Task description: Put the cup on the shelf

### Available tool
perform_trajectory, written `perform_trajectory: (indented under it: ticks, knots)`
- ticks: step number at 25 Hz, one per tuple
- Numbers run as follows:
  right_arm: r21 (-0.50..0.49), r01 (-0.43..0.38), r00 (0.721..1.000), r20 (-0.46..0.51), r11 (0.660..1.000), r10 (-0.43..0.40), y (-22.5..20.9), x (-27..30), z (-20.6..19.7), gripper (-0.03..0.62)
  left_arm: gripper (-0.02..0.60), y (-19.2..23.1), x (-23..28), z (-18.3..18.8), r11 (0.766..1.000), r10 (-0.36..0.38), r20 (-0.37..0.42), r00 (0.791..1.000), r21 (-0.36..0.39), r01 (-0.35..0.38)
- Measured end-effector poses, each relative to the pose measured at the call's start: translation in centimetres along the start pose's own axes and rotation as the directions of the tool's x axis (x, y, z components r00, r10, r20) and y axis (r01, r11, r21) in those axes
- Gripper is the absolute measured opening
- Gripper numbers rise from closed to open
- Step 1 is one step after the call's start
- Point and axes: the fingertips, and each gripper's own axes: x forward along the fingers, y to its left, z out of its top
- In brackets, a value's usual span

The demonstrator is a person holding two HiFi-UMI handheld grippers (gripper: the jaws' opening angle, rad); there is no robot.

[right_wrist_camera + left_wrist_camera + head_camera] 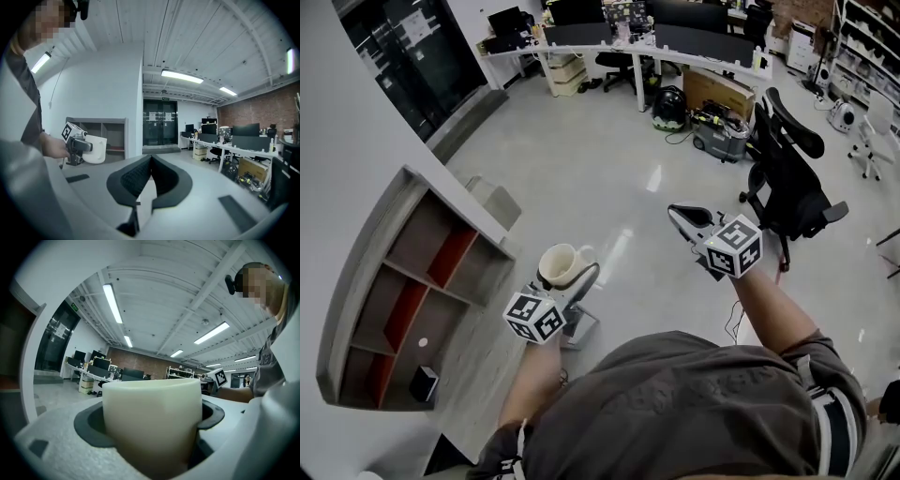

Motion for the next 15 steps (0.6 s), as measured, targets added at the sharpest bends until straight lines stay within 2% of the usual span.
perform_trajectory:
  ticks: [3,9,15]
  knots:
    - [0.025,0.023,1.0,0.007,0.999,-0.023,0.6,1.0,0.3,-0.009,0.434,1.4,-0.6,0.3,1.0,-0.022,-0.018,1.0,0.011,0.023]
    - [0.016,0.045,0.999,0.008,0.999,-0.045,1.6,3.2,1.3,-0.009,0.433,3.8,-1.9,1.2,0.999,-0.033,-0.013,0.999,0.019,0.033]
    - [-0.012,-0.01,1.0,0.001,1.0,0.01,3.5,7.3,2.2,-0.009,0.434,6.9,-4.5,1.5,0.999,0.029,0.005,1.0,0.013,-0.029]
